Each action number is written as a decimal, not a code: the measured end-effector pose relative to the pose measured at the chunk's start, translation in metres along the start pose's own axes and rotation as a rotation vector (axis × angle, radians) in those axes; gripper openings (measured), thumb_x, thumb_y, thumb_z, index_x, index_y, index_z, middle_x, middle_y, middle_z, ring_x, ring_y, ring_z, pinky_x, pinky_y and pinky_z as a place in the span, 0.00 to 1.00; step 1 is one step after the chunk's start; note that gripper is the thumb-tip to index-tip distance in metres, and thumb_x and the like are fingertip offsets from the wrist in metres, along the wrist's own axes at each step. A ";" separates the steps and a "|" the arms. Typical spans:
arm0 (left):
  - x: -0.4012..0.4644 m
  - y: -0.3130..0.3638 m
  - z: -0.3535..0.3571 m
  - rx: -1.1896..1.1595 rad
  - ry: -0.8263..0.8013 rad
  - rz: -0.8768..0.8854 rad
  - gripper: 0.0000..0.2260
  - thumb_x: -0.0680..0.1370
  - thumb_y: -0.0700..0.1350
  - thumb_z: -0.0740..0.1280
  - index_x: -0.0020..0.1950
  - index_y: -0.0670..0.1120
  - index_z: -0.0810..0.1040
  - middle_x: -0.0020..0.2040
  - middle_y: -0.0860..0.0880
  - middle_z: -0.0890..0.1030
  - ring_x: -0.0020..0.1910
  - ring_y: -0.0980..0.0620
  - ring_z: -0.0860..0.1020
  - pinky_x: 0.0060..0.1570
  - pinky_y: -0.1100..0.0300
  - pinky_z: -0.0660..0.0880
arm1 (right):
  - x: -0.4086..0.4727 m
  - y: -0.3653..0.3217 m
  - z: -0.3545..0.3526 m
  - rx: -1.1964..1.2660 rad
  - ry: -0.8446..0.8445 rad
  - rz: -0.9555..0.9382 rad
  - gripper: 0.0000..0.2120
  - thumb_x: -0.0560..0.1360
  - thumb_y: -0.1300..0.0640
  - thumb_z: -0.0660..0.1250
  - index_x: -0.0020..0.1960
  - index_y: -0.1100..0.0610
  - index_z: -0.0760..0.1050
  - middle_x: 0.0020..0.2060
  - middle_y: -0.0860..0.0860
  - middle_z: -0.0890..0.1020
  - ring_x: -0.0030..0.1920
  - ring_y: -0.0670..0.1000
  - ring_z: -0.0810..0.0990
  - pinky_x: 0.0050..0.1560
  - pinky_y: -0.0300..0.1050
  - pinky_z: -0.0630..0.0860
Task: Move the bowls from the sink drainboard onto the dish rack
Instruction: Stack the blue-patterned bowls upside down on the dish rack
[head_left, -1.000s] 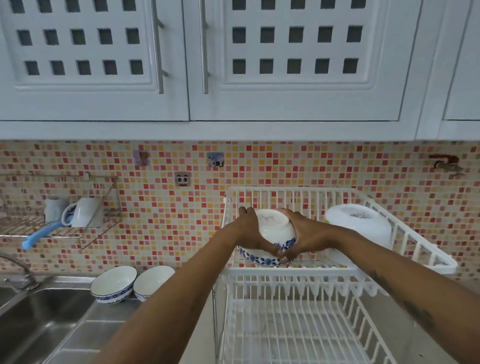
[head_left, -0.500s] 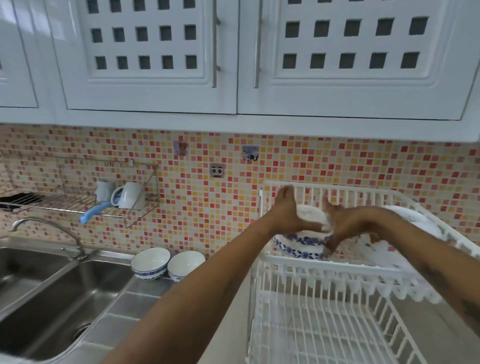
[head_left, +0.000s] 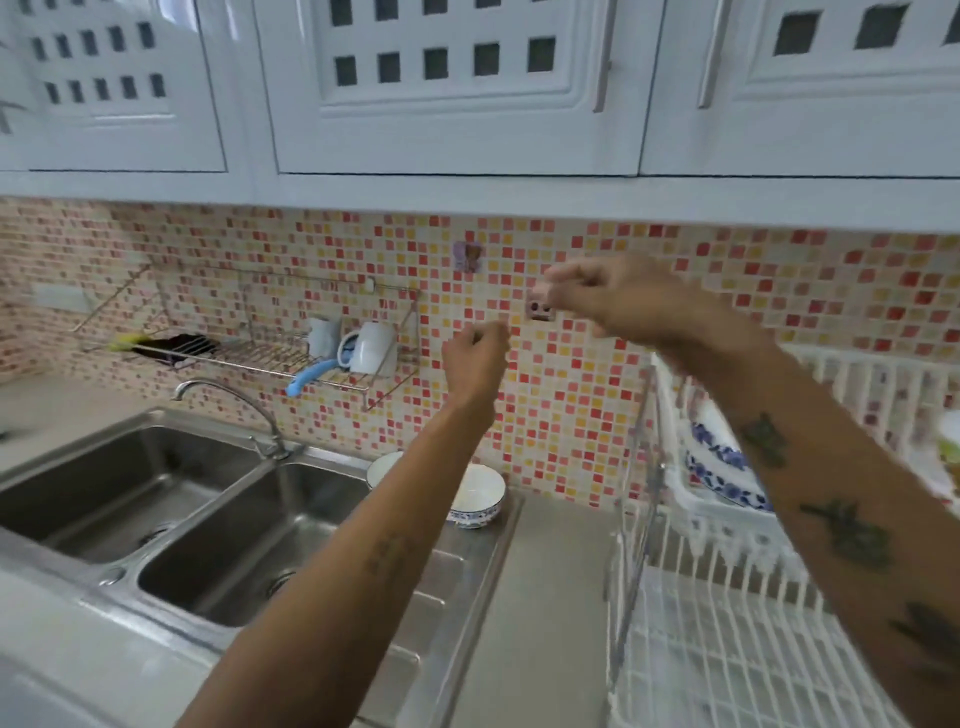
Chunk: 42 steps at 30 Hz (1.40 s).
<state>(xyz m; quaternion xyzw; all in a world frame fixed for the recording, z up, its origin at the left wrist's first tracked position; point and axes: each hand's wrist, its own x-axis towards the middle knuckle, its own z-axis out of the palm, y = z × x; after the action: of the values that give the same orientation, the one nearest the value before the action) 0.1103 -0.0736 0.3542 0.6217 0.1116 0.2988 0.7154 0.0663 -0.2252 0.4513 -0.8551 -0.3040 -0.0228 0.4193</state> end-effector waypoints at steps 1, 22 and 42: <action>0.009 -0.008 -0.014 0.004 0.024 -0.045 0.09 0.78 0.41 0.64 0.38 0.43 0.75 0.41 0.43 0.77 0.43 0.47 0.74 0.48 0.51 0.75 | 0.008 0.001 0.017 0.039 -0.041 0.011 0.19 0.74 0.45 0.67 0.63 0.50 0.76 0.62 0.49 0.78 0.58 0.49 0.76 0.61 0.49 0.72; 0.122 -0.266 -0.190 -0.023 0.171 -0.757 0.22 0.80 0.62 0.54 0.55 0.45 0.75 0.38 0.49 0.73 0.34 0.53 0.70 0.33 0.60 0.67 | 0.141 0.272 0.281 0.220 0.077 0.833 0.30 0.79 0.39 0.52 0.72 0.59 0.66 0.71 0.59 0.70 0.68 0.61 0.71 0.61 0.51 0.69; 0.153 -0.399 -0.099 -0.058 0.172 -0.516 0.21 0.85 0.49 0.51 0.76 0.43 0.61 0.73 0.44 0.69 0.69 0.46 0.71 0.61 0.61 0.67 | 0.209 0.398 0.354 0.500 0.259 0.750 0.28 0.81 0.40 0.47 0.59 0.59 0.76 0.58 0.54 0.79 0.56 0.51 0.76 0.57 0.45 0.68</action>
<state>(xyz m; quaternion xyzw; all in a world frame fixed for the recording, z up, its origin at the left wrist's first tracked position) 0.2948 0.0756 -0.0152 0.5244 0.3182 0.1613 0.7731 0.3740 -0.0464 0.0037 -0.7689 0.0847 0.0979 0.6262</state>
